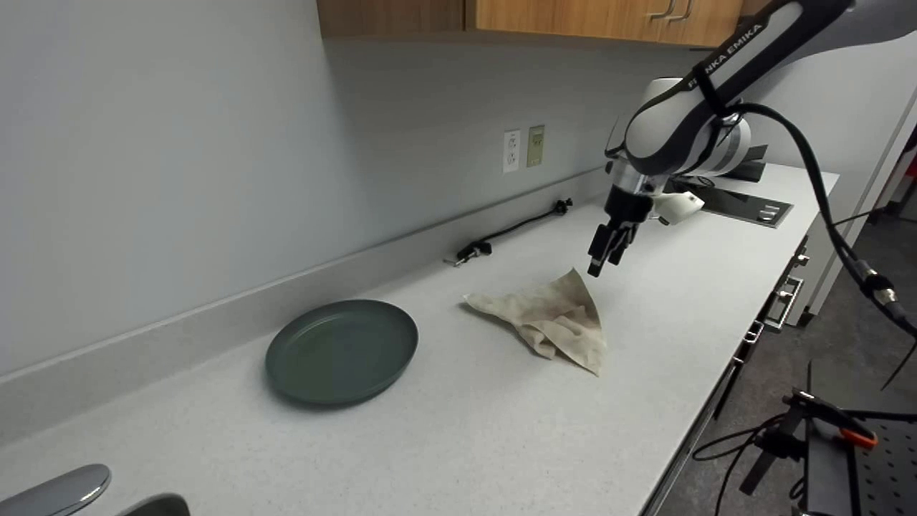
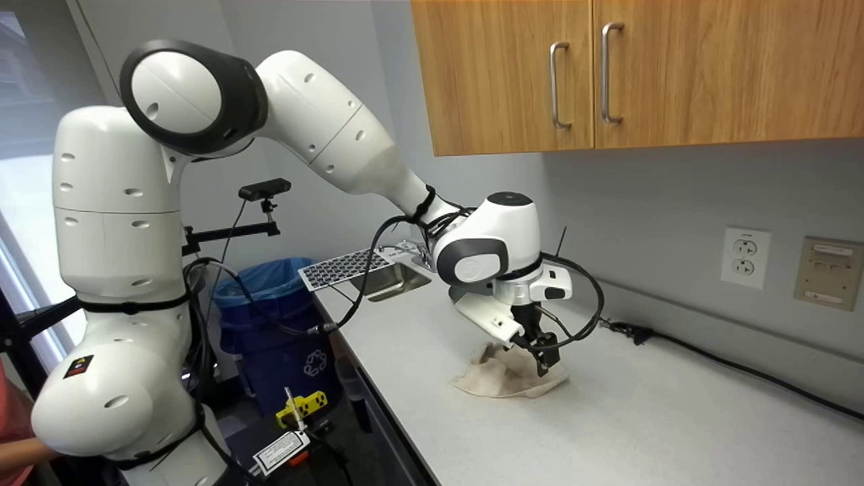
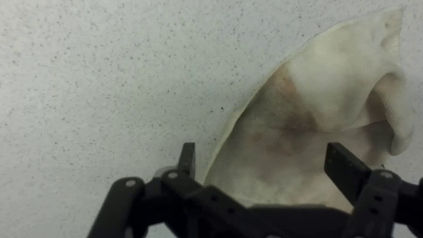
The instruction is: Fold the cloth on the table
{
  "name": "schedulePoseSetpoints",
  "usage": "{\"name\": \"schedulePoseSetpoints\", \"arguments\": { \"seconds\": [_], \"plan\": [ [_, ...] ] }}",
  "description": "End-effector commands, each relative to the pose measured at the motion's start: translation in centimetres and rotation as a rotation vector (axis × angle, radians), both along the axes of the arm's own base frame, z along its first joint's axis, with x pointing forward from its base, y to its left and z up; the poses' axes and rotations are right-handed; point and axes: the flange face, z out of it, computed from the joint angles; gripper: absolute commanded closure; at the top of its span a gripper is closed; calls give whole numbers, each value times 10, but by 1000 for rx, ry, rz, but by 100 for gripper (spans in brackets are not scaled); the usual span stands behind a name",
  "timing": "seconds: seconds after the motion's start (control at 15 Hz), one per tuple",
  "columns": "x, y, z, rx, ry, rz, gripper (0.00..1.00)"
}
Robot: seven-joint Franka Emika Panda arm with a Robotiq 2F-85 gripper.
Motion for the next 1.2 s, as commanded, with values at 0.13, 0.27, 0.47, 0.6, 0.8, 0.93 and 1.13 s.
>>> {"name": "schedulePoseSetpoints", "arguments": {
  "seconds": [0.13,0.27,0.47,0.6,0.8,0.93,1.13],
  "plan": [
    [42,-17,-33,31,-18,-6,0],
    [51,-21,-41,39,-15,-14,0],
    [61,-28,-52,47,-12,-21,0],
    [66,-30,-59,57,-11,-24,0],
    [74,-32,-66,65,-10,-25,0],
    [79,-32,-69,68,-14,-26,15],
    [85,-32,-73,65,-14,-28,39]
  ]
}}
